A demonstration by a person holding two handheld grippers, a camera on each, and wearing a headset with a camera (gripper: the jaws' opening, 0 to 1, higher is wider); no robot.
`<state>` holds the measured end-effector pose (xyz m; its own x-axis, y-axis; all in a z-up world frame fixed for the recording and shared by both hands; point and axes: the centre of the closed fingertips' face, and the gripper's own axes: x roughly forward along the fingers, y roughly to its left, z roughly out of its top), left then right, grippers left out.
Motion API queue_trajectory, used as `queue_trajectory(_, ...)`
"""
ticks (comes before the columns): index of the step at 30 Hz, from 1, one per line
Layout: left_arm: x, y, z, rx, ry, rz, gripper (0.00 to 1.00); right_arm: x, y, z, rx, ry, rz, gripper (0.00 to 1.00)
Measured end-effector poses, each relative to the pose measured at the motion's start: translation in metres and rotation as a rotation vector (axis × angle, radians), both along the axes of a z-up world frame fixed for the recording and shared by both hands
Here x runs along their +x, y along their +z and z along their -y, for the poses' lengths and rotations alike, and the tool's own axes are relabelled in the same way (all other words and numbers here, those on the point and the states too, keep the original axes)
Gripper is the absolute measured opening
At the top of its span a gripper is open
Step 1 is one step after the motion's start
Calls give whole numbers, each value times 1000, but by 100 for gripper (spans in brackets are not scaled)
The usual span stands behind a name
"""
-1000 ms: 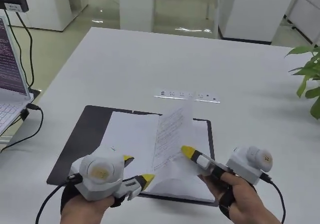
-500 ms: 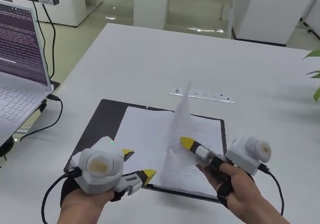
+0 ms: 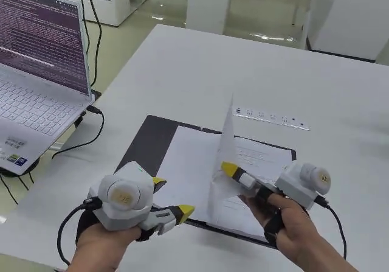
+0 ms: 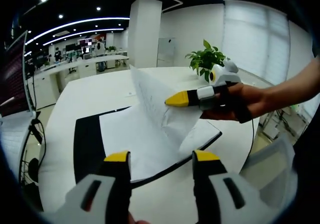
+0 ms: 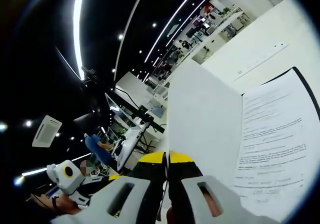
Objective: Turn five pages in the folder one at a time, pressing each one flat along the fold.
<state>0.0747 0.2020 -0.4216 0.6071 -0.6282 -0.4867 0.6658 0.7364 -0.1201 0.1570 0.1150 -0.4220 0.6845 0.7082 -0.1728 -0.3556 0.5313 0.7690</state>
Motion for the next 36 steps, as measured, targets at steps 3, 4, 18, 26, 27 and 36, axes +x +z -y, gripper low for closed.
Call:
queue_trajectory(3, -2, -1, -6, 3, 4, -2, 49, 1, -1, -10, -2, 13, -2, 0)
queue_trajectory(4, -2, -2, -9, 7, 4, -3, 49, 1, -2, -14, -1, 18, -4, 0)
queue_trajectory(18, -5, -11, -32, 13, 22, -24, 53, 7, -18, -48, -5, 47, -47, 0)
queue_trajectory(26, -2, -11, -39, 4, 44, -31, 54, 14, -31, -61, -2, 57, -81, 0)
queue_trajectory(27, -2, -11, -40, 3, 46, -31, 54, 14, -32, -63, -1, 58, -84, 0)
queue_trajectory(36, 0, -12, -42, -6, 59, -41, 54, 16, -51, -79, -9, 65, -136, 0)
